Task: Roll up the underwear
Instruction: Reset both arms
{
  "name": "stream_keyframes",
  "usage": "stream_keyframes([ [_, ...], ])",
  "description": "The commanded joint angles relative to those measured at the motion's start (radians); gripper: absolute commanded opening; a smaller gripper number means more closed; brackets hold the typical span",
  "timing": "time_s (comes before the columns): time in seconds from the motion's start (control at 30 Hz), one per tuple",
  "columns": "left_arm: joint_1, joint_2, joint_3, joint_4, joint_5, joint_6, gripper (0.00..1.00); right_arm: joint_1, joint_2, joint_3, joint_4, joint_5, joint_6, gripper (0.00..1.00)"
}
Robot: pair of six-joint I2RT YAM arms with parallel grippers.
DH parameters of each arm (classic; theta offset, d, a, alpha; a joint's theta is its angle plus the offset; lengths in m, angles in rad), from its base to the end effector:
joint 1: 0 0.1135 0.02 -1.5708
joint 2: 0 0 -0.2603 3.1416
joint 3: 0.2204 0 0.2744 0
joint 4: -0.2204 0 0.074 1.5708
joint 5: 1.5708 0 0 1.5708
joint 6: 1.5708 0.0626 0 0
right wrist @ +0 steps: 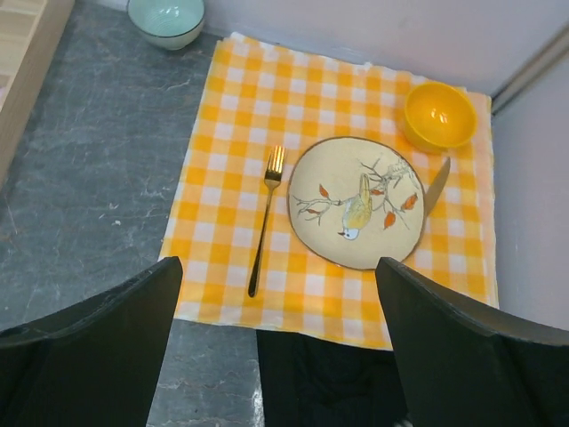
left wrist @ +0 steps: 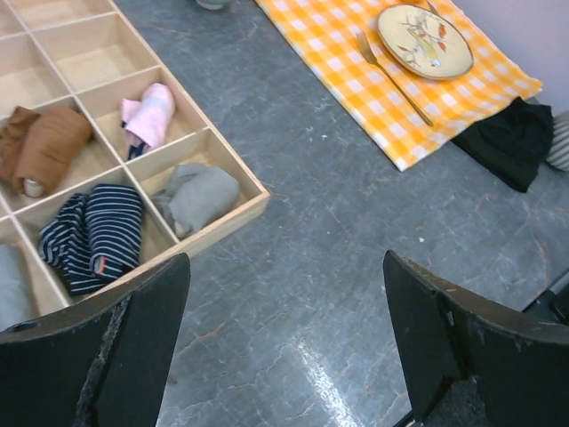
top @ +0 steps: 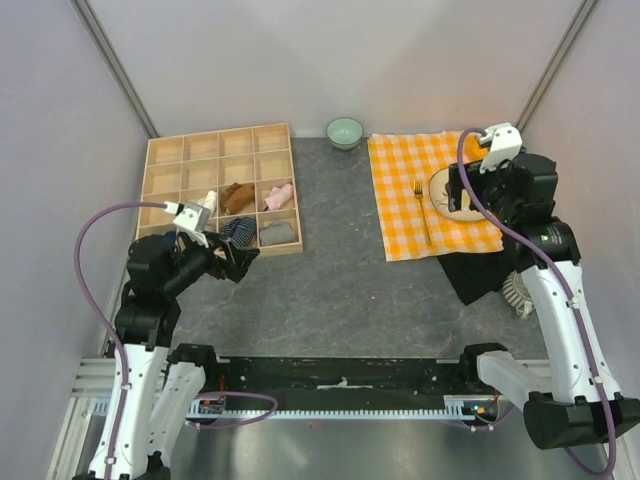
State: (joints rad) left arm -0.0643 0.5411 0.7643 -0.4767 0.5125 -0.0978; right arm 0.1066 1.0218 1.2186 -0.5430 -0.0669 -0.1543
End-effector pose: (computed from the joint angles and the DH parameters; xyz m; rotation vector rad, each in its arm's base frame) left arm 0.1669 -0.0415 0.3331 0.3335 1.7985 -0.5805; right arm 0.2615 0.0322 0.4004 -0.2938 1.8937 0.0320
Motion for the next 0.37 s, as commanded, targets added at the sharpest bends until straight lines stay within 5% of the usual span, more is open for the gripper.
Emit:
stream_keyframes([
  [0.0,-0.025,0.0,-0.017,0.095,0.069,-0.048,0.94,-0.065,-0.049,0.067,-0.031,0.021,0.123,0.98],
  [0.33,-0.045,-0.079,-0.115,0.177,0.029,-0.052,0.94,-0.091,-0.094,0.036,-0.025,0.021,0.151,0.98],
])
